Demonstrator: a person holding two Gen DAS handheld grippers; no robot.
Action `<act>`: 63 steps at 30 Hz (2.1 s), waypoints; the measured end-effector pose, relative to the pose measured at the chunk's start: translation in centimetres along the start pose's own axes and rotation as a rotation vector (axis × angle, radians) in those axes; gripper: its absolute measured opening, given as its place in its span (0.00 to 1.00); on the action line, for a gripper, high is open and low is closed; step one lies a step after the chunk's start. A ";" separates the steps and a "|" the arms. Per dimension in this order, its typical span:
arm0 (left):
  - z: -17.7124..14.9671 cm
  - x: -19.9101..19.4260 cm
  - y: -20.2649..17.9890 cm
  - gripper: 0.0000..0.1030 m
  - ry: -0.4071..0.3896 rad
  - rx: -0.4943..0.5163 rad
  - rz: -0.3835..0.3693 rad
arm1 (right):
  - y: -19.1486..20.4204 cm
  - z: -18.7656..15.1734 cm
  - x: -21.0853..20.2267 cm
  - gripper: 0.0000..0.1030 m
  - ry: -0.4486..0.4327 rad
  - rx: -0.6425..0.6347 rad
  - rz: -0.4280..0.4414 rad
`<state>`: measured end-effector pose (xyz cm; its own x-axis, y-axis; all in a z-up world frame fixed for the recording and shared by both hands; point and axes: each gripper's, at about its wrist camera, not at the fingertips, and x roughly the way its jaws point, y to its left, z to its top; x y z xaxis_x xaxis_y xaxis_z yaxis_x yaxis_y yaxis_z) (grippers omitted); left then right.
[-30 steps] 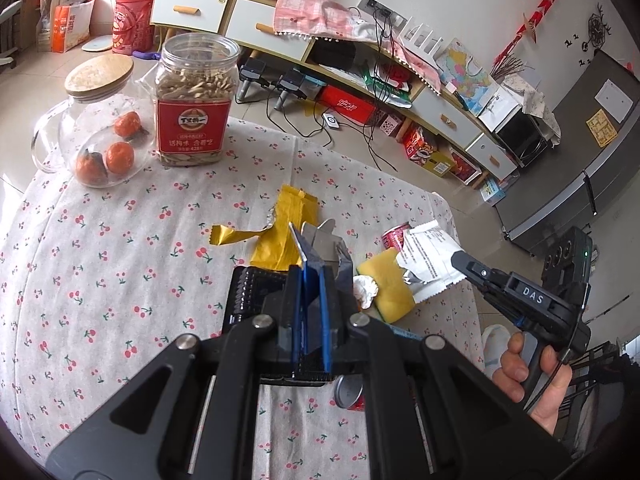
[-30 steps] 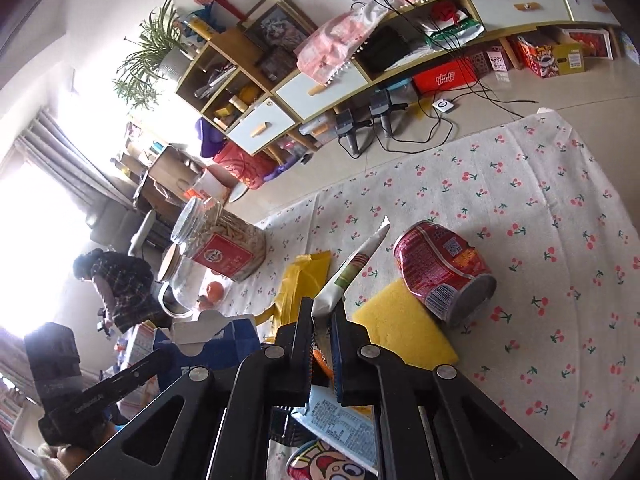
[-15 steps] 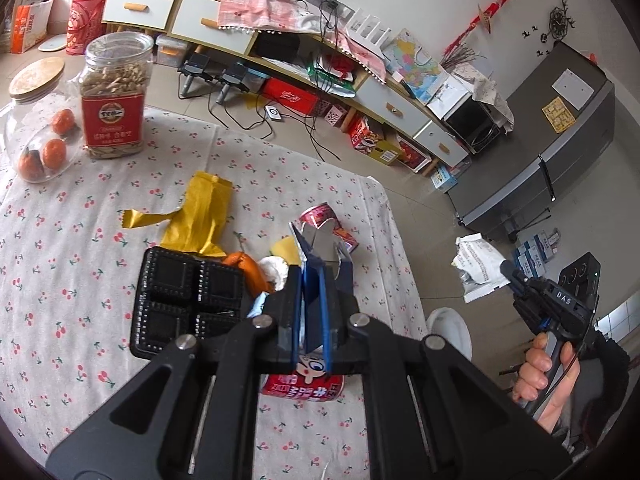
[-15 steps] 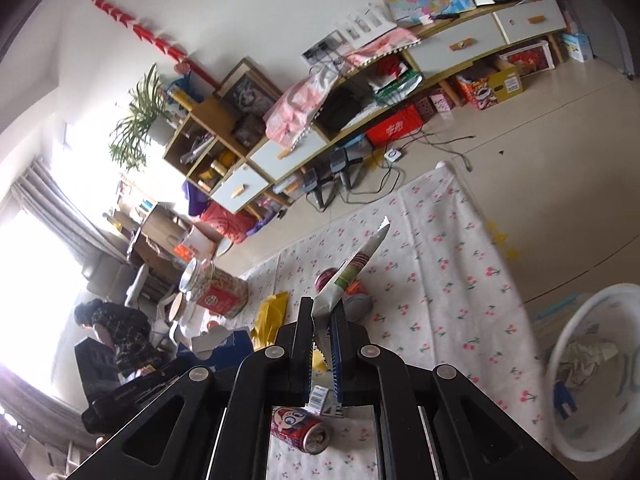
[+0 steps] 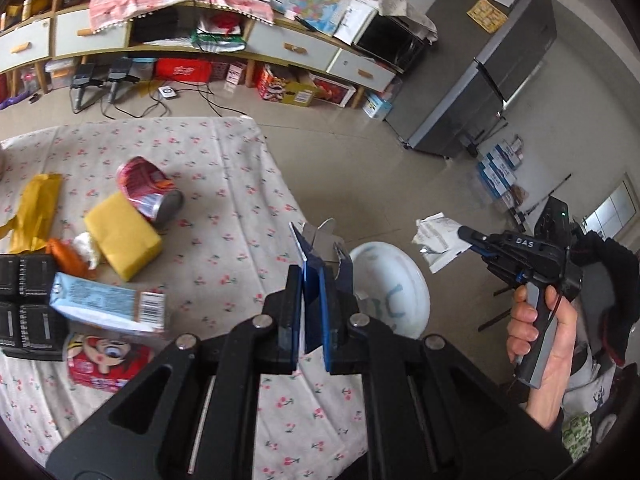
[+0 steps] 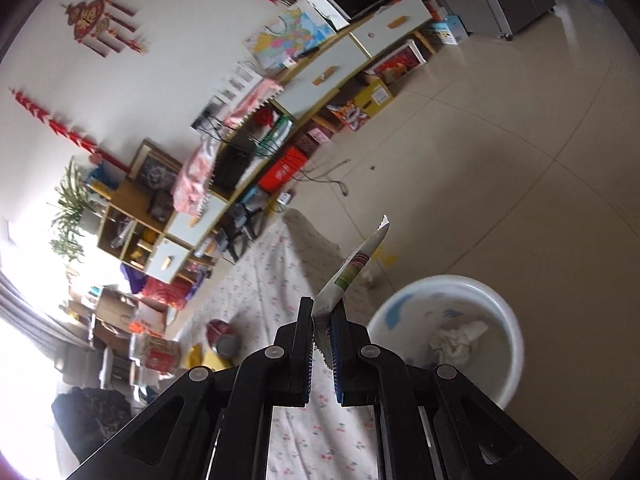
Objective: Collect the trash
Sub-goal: 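Carry the foil with the left gripper while the right carries the paper strip to the basin, then open the left gripper inside the basin while the right releases the paper strip, then move both grippers back over the table toward the yellow items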
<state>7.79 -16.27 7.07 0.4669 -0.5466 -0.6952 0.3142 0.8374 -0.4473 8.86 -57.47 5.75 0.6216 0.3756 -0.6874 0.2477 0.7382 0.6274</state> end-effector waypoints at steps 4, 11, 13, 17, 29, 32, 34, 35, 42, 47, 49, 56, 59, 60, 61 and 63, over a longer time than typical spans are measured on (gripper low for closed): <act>-0.5 4.5 -3.5 0.09 0.059 0.022 -0.030 | -0.9 -1.2 2.5 0.08 0.119 -0.081 -0.207; -1.5 9.6 -7.2 0.09 0.124 0.065 -0.004 | -1.1 -3.1 4.6 0.08 0.223 -0.210 -0.378; -1.7 10.4 -7.8 0.09 0.134 0.070 -0.001 | -1.0 -2.9 4.6 0.09 0.229 -0.229 -0.425; -1.7 11.6 -8.2 0.09 0.150 0.077 0.010 | -1.8 -2.7 4.7 0.15 0.242 -0.221 -0.509; -3.0 15.4 -10.2 0.09 0.209 0.098 0.027 | -1.4 -1.5 2.3 0.37 0.123 -0.158 -0.479; -3.4 16.2 -10.9 0.09 0.224 0.127 0.035 | -1.4 -1.0 1.9 0.39 0.088 -0.129 -0.459; -3.6 16.8 -11.4 0.09 0.234 0.138 0.036 | -1.5 -0.7 1.9 0.39 0.079 -0.105 -0.440; -3.5 17.2 -11.5 0.09 0.238 0.140 0.035 | -1.6 -0.6 1.8 0.39 0.074 -0.097 -0.438; -4.7 20.7 -12.6 0.33 0.303 0.148 -0.021 | -1.6 0.0 1.3 0.39 0.051 -0.074 -0.388; -4.5 19.1 -10.7 0.34 0.291 0.134 -0.026 | -1.8 0.2 1.1 0.39 0.049 -0.062 -0.390; -4.0 18.1 -9.9 0.33 0.277 0.118 -0.026 | -1.8 0.3 1.1 0.39 0.046 -0.060 -0.380; -3.0 14.5 -7.7 0.34 0.224 0.083 -0.026 | -1.0 0.1 1.5 0.39 0.046 -0.074 -0.366; -2.7 13.1 -6.5 0.34 0.215 0.065 0.002 | -0.9 0.1 1.6 0.39 0.043 -0.067 -0.353; -2.6 12.7 -6.0 0.34 0.216 0.055 0.008 | -0.8 0.1 1.8 0.39 0.047 -0.069 -0.350; -2.6 12.4 -5.7 0.34 0.219 0.050 0.011 | -0.6 0.1 2.0 0.40 0.052 -0.074 -0.349; -2.6 12.1 -5.1 0.34 0.226 0.050 0.028 | -0.2 0.0 2.4 0.40 0.060 -0.088 -0.347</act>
<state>9.68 -27.11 -0.49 0.2803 -0.5025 -0.8179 0.3472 0.8474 -0.4017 10.27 -56.70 4.02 0.4663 0.1243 -0.8759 0.3697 0.8721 0.3205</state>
